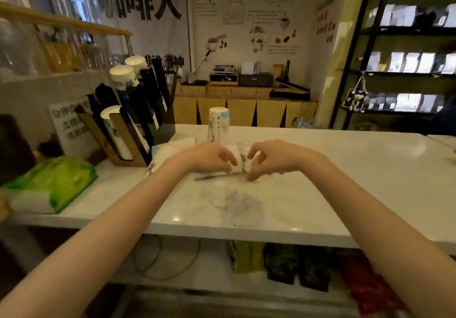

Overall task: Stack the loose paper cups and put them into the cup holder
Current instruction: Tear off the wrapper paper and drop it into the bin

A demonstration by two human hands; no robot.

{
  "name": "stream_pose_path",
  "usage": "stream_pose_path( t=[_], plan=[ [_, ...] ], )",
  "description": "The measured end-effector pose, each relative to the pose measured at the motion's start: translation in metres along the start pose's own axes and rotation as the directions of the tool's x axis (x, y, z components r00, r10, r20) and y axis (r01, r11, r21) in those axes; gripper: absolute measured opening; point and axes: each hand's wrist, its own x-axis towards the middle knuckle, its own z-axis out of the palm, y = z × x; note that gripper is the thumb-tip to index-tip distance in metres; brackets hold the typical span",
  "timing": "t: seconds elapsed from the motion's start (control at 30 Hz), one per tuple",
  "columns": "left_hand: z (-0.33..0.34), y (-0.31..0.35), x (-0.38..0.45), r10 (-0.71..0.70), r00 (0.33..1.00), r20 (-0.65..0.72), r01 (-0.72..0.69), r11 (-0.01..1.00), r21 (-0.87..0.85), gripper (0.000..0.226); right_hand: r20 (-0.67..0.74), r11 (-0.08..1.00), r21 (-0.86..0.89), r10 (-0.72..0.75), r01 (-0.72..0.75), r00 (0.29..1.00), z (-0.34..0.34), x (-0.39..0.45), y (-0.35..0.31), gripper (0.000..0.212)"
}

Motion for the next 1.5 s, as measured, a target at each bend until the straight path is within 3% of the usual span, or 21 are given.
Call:
stream_pose_path(
  t=[0.1,0.17,0.3,0.4,0.57,0.67,0.73,0.8,0.9,0.97,1.13,1.2,1.23,1.33,1.5],
  plan=[
    [0.025,-0.016,-0.004,-0.062,0.997,0.042,0.054,0.984,0.169,0.04,0.121,0.996,-0.003,0.089,-0.09,0.989,0.032,-0.002,0.0,0.066],
    [0.041,-0.028,-0.006,-0.074,0.997,0.034,0.066,0.978,0.2,0.044,0.123,0.993,0.044,0.105,-0.111,0.987,0.057,-0.003,0.0,0.065],
    [0.064,-0.045,-0.012,-0.083,0.996,-0.041,0.087,0.992,0.096,0.044,-0.049,0.997,0.001,0.073,-0.073,0.996,0.088,-0.002,0.002,0.057],
    [0.082,-0.051,-0.018,-0.09,0.986,-0.14,0.101,0.992,0.077,0.037,-0.167,0.998,-0.024,0.053,-0.058,0.985,0.107,-0.003,-0.001,0.037],
    [0.096,-0.054,-0.03,-0.068,0.929,-0.364,0.061,0.998,-0.028,0.02,-0.312,0.966,0.258,0.068,0.016,0.948,0.115,-0.023,0.0,0.027],
    [0.093,-0.049,-0.047,-0.077,0.889,-0.452,-0.044,0.967,-0.252,0.014,-0.321,0.876,0.469,0.047,0.115,0.946,0.113,-0.044,-0.004,0.02],
    [0.086,-0.045,-0.065,-0.077,0.925,-0.372,-0.084,0.914,-0.398,0.012,-0.278,0.832,0.528,-0.018,0.169,0.96,0.115,-0.056,-0.006,0.023],
    [0.079,-0.044,-0.083,0.013,0.993,-0.114,-0.064,0.889,-0.454,0.012,-0.209,0.81,0.552,-0.098,0.2,0.973,0.122,-0.066,-0.007,0.029],
    [0.084,-0.049,-0.106,0.086,0.96,0.267,0.036,0.905,-0.425,0.012,-0.025,0.812,0.562,-0.172,0.156,0.985,0.145,-0.073,-0.008,0.032],
    [0.104,-0.054,-0.115,0.055,0.928,0.368,0.102,0.914,-0.394,0.013,0.098,0.845,0.524,-0.187,0.109,0.977,0.17,-0.072,-0.006,0.026],
    [0.188,-0.081,-0.126,-0.139,0.88,0.455,0.34,0.852,-0.399,0.02,0.171,0.876,0.48,-0.03,-0.056,0.985,0.25,-0.063,0.022,0.026],
    [0.233,-0.096,-0.131,-0.203,0.853,0.482,0.424,0.809,-0.408,0.021,0.148,0.854,0.505,0.052,-0.121,0.988,0.291,-0.063,0.04,0.011],
    [0.259,-0.103,-0.134,-0.235,0.847,0.477,0.455,0.786,-0.42,0.02,0.139,0.847,0.509,0.094,-0.152,0.986,0.314,-0.061,0.051,0.009],
    [0.347,-0.131,-0.144,-0.363,0.836,0.412,0.535,0.709,-0.46,0.02,0.17,0.823,0.511,0.187,-0.249,0.968,0.386,-0.056,0.085,0.034],
    [0.485,-0.179,-0.148,-0.526,0.786,0.324,0.616,0.629,-0.474,0.032,0.114,0.813,0.516,0.247,-0.27,0.962,0.517,-0.051,0.133,0.025]
  ],
)
